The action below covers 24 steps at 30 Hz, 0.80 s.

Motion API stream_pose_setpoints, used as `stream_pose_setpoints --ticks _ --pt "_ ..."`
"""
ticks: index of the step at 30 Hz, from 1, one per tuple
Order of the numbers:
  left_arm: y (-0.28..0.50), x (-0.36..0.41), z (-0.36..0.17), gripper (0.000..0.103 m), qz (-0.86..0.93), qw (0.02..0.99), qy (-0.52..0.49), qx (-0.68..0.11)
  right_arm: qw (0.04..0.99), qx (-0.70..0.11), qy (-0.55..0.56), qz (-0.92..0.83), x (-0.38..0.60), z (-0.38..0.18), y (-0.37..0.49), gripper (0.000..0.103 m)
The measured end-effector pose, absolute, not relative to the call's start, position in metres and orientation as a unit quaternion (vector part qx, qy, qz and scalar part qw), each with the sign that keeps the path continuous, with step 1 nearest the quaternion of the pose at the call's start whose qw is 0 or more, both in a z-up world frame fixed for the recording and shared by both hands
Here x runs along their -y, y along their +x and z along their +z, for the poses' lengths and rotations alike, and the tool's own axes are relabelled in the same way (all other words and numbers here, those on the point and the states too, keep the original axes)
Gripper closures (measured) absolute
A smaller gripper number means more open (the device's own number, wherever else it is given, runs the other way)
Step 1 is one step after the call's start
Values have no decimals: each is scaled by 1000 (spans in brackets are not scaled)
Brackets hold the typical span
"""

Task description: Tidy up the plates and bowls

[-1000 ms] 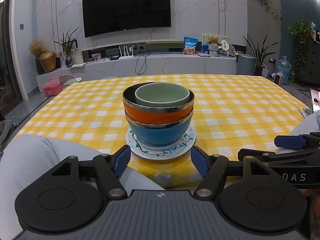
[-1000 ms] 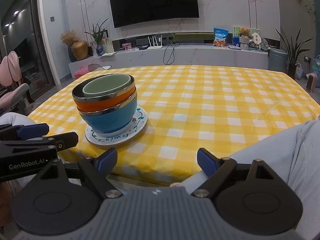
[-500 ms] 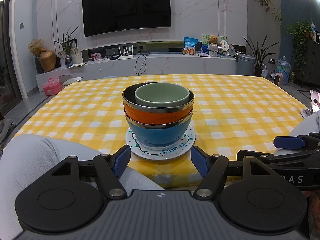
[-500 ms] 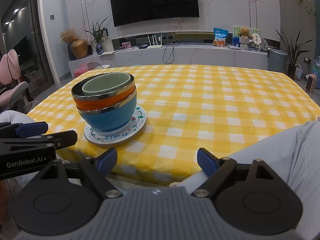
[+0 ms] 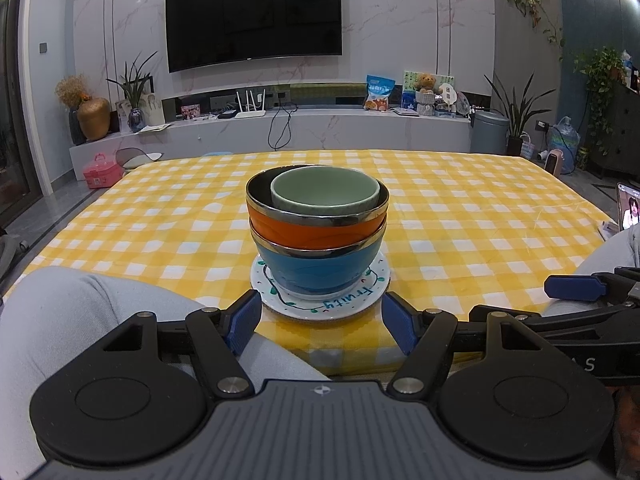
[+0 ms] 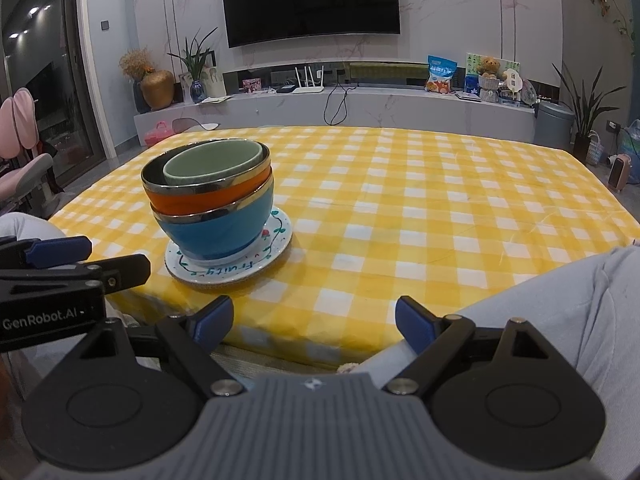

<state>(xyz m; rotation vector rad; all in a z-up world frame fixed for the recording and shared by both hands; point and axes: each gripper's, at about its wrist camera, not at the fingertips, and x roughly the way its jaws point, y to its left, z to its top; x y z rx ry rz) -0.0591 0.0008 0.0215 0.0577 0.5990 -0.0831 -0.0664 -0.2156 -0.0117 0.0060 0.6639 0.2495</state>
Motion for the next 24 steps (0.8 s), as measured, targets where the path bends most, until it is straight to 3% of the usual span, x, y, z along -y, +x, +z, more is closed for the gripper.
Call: stream_pose_setpoints --ticks 24 --pt "-60 -1 22 23 -42 954 26 -295 938 -326 -2 121 214 -12 -66 16"
